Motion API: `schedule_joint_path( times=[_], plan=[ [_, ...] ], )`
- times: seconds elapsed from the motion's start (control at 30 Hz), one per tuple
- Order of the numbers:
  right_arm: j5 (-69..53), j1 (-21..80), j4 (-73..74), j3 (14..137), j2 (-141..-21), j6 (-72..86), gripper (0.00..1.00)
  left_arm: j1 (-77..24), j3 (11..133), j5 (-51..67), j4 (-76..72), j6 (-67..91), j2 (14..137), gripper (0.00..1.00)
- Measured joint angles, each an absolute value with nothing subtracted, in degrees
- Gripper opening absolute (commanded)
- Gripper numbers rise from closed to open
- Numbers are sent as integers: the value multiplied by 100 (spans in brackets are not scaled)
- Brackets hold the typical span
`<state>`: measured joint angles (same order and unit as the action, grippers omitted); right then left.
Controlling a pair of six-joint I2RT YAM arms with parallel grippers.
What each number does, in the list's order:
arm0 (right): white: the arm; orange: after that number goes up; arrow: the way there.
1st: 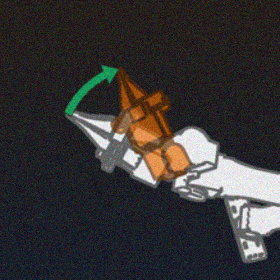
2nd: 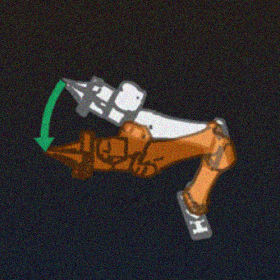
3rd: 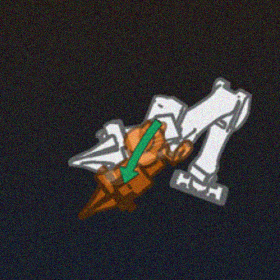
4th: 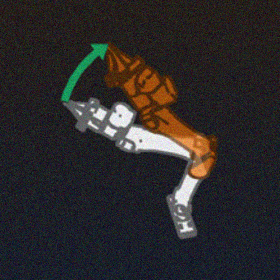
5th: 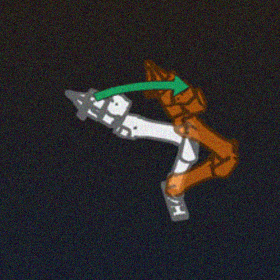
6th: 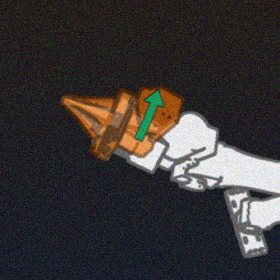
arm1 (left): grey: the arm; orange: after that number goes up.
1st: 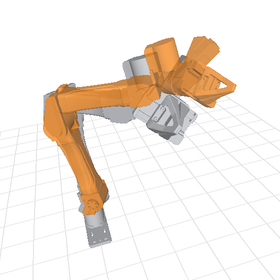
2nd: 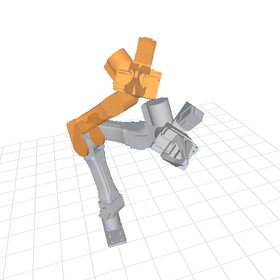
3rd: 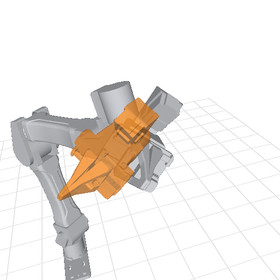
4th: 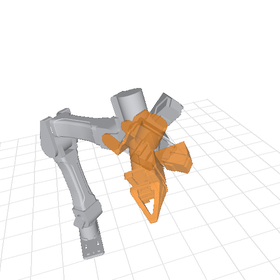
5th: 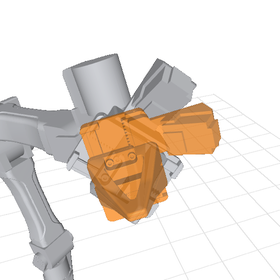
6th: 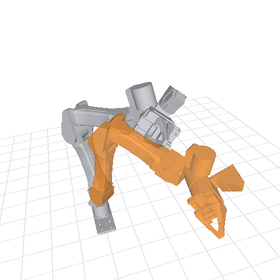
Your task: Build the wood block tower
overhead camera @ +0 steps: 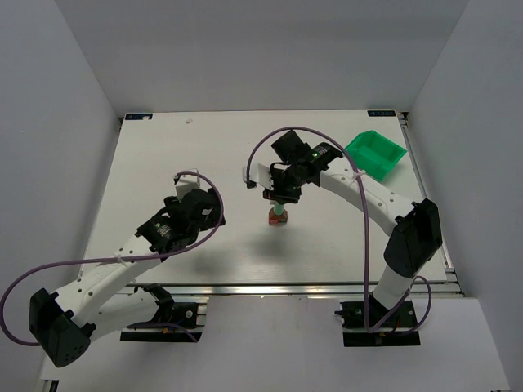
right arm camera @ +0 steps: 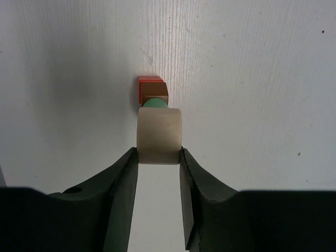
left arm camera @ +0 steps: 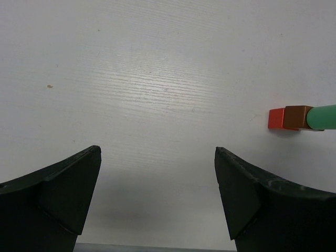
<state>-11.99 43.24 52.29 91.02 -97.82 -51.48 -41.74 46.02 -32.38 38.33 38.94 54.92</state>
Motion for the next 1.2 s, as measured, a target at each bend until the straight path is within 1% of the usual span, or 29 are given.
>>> schedule_joint_path(
  times=[0.77,1.0,1.2],
  plan=[
    [-928,4324,4915,8818,-9889,-5153,26,-4174,4602,-3262,3833,3833,5465,98],
    [-919,4324,4910,8816,-9889,-5153,30,-4174,4602,-3260,3833,3795,5465,98],
    [-919,4324,4886,8792,-9889,-5153,37,-4176,4602,-3260,3830,3787,5468,98]
  ],
)
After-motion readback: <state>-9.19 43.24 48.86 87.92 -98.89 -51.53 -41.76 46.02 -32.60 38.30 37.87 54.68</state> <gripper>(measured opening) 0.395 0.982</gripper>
